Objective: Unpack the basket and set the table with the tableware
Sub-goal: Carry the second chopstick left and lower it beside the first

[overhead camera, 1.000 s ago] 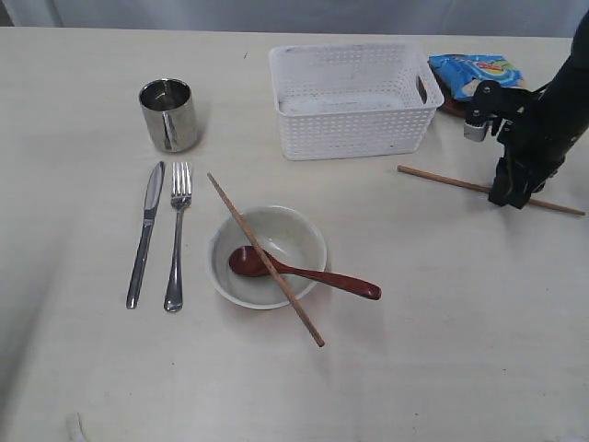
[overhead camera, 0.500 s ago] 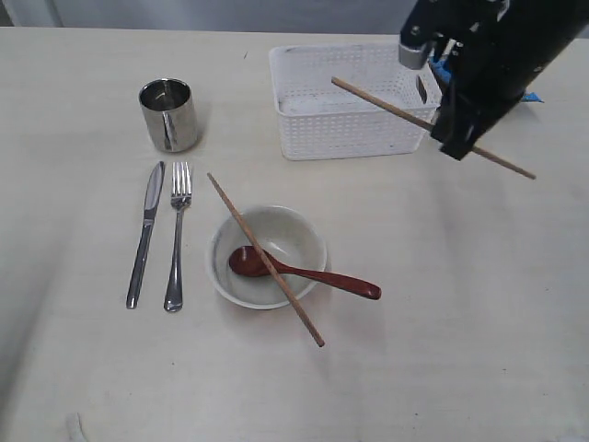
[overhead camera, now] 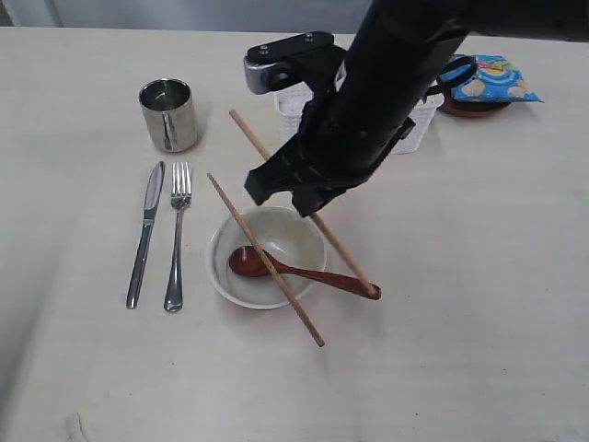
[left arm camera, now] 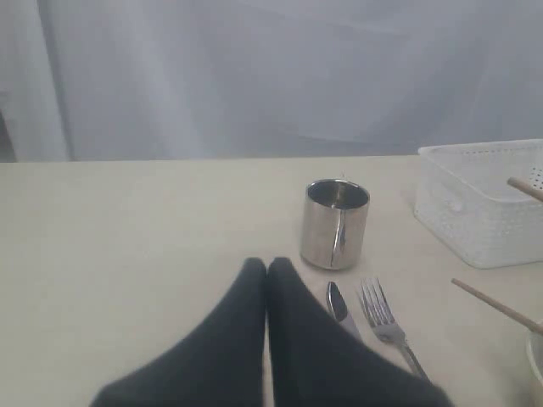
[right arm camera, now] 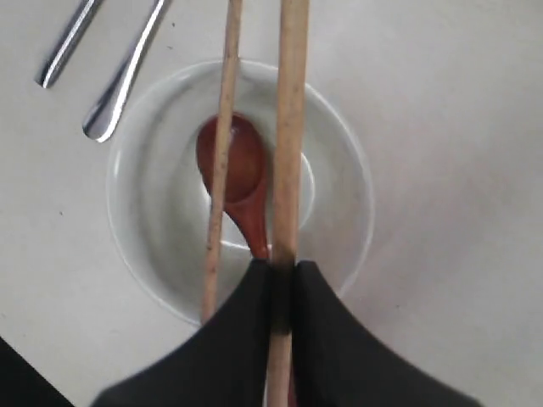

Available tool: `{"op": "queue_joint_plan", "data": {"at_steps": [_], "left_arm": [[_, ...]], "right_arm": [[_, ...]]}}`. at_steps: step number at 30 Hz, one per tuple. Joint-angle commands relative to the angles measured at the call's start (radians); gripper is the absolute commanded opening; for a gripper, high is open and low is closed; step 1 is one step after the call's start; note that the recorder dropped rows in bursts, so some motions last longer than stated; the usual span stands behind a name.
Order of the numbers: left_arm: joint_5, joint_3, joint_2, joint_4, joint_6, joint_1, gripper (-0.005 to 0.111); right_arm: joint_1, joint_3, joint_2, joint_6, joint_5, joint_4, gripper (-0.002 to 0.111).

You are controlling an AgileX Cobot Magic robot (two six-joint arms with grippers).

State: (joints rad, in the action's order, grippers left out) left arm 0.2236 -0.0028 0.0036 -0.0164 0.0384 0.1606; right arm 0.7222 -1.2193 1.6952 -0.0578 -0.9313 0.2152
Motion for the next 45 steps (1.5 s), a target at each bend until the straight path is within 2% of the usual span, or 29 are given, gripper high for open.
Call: {"op": "queue_joint_plan", "data": {"at_steps": [1, 11, 17, 23, 45], "left_arm": [[-0.011, 0.003, -0.004, -0.003, 0.000, 0.001, 0.000], [-0.011, 0.003, -0.004, -0.003, 0.000, 0.001, 0.000], [-0.011, 0.003, -0.004, -0.006, 0.000, 0.001, 0.000], [-0.011, 0.003, -0.004, -0.006, 0.000, 0.001, 0.000], [-0.011, 0.003, -0.004, -0.006, 0.000, 0.001, 0.000]], "right_arm": [[0.039, -0.002, 0.016, 0.149, 0.034, -0.003, 0.000], [0.081, -0.017, 0.044, 0.178, -0.009, 0.018, 0.000], [0.099, -0.098, 0.092, 0.237, -0.029, -0.018, 0.000], [0.099, -0.150, 0.156, 0.290, -0.122, -0.105, 0.000], [0.130, -0.150, 0.185, 0.297, -0.115, -0.112, 0.000]]}}
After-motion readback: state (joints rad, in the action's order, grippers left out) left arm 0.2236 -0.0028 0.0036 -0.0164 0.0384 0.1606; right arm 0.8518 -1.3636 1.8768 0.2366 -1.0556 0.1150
